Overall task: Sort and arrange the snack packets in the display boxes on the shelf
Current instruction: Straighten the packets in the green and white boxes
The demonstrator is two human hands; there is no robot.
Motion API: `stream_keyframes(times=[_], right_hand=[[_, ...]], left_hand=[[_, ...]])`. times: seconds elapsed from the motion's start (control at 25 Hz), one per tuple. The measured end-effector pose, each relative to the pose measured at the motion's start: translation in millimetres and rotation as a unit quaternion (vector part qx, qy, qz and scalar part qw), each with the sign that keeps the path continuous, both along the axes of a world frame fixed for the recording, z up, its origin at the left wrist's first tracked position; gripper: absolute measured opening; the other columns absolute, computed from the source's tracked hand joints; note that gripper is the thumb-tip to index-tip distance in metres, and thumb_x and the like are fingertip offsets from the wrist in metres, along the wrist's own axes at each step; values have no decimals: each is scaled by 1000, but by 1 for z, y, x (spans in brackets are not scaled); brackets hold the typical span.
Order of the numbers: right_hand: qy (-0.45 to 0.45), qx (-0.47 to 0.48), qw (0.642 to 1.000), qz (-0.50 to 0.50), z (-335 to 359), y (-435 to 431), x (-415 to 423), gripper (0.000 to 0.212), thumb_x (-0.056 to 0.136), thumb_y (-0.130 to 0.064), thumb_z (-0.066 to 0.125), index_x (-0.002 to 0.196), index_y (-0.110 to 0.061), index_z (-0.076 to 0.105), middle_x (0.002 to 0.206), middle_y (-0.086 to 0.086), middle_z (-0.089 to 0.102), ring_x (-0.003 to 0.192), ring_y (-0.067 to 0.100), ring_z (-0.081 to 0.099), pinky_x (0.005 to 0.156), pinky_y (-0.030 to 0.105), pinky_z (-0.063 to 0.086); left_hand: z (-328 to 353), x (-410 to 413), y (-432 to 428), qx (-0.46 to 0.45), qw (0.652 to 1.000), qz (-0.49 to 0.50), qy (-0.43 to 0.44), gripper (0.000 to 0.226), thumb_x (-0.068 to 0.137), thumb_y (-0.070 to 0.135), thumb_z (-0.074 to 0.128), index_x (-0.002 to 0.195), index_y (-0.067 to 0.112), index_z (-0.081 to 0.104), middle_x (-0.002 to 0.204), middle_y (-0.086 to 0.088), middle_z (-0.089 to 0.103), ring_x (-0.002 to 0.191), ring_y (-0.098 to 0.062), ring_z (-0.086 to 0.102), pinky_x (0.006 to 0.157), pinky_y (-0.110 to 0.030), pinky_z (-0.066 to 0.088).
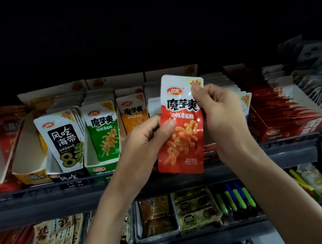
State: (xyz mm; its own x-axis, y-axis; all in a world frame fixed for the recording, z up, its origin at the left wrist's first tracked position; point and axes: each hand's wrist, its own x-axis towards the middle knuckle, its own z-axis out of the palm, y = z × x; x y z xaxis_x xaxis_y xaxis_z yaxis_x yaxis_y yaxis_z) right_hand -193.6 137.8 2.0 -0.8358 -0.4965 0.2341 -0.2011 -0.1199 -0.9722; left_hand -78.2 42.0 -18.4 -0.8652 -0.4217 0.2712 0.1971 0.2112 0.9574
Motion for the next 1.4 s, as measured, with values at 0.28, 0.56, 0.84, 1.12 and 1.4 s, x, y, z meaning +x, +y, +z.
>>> stream_keyframes(times=[0.28, 0.56, 0.84, 1.12, 1.4], right_hand=[[-21, 12, 1000, 7, 8, 13, -12, 31, 101, -35, 50, 89, -7, 55, 54, -4, 64, 46, 5, 61, 46, 18, 49], [58, -8, 998, 22, 21, 26, -14, 14, 92, -21, 65, 89, -8, 62, 55, -9, 61, 42, -1, 48, 43, 9, 37], [174, -99, 968, -152, 21, 33, -38, 14, 94, -22, 67, 100, -10, 66, 84, 3, 69, 67, 15, 65, 62, 28, 54], [232, -13, 956, -182, 3, 20, -37, 10, 96, -20, 63, 103, -13, 64, 81, -11, 66, 69, 0, 67, 61, 13, 51], [316, 14, 925, -212, 4, 21, -39, 10, 99, -21, 59, 104, -13, 61, 85, -10, 64, 73, 2, 65, 65, 17, 51]], left_hand=[[-6, -1, -7, -90, 995, 4, -46, 22, 88, 35, 60, 95, 20, 73, 96, 14, 74, 92, -3, 69, 79, -23, 55], [-13, -5, -3, -160, 982, 79, -64, 33, 78, 51, 65, 75, 18, 66, 76, 8, 71, 70, -10, 64, 67, -29, 55], [-28, -15, -11, -391, 900, 178, -78, 11, 86, 39, 67, 79, 31, 67, 72, 23, 63, 68, 8, 55, 59, -14, 36], [-41, -22, -16, -442, 872, 181, -112, 15, 86, 47, 58, 90, 36, 67, 85, 25, 67, 84, 7, 61, 81, -42, 51], [-41, -22, -15, -456, 864, 173, -126, 22, 84, 54, 54, 100, 41, 61, 94, 27, 64, 88, 8, 60, 90, -47, 49]])
